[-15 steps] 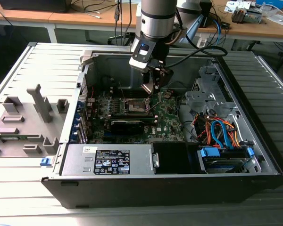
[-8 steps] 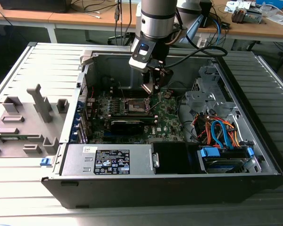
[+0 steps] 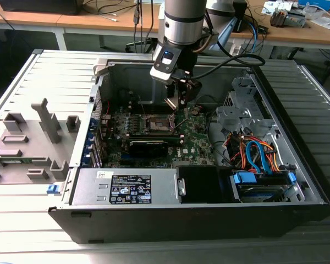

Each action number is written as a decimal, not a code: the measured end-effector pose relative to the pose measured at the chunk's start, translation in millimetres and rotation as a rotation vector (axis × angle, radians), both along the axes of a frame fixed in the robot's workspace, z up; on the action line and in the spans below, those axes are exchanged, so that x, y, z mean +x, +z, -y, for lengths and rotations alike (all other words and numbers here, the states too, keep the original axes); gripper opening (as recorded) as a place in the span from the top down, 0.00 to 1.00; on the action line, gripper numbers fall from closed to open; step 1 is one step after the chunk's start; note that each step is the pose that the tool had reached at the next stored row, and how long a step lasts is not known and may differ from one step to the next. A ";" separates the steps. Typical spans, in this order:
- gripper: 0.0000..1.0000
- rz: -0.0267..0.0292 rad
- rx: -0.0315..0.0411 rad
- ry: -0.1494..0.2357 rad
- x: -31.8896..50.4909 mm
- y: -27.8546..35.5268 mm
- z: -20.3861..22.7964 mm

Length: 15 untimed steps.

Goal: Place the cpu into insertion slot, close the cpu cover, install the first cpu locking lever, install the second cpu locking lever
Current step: 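Place the cpu into insertion slot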

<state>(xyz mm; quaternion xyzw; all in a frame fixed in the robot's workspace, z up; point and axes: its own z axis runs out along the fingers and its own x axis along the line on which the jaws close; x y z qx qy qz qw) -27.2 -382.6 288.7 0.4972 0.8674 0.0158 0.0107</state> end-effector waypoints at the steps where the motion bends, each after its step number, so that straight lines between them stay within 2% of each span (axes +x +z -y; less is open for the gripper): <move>1: 0.46 0.0000 0.0000 -0.001 0.0 0.0 0.0; 15: 0.46 0.0000 -0.0007 -0.037 0.0 -0.5 0.0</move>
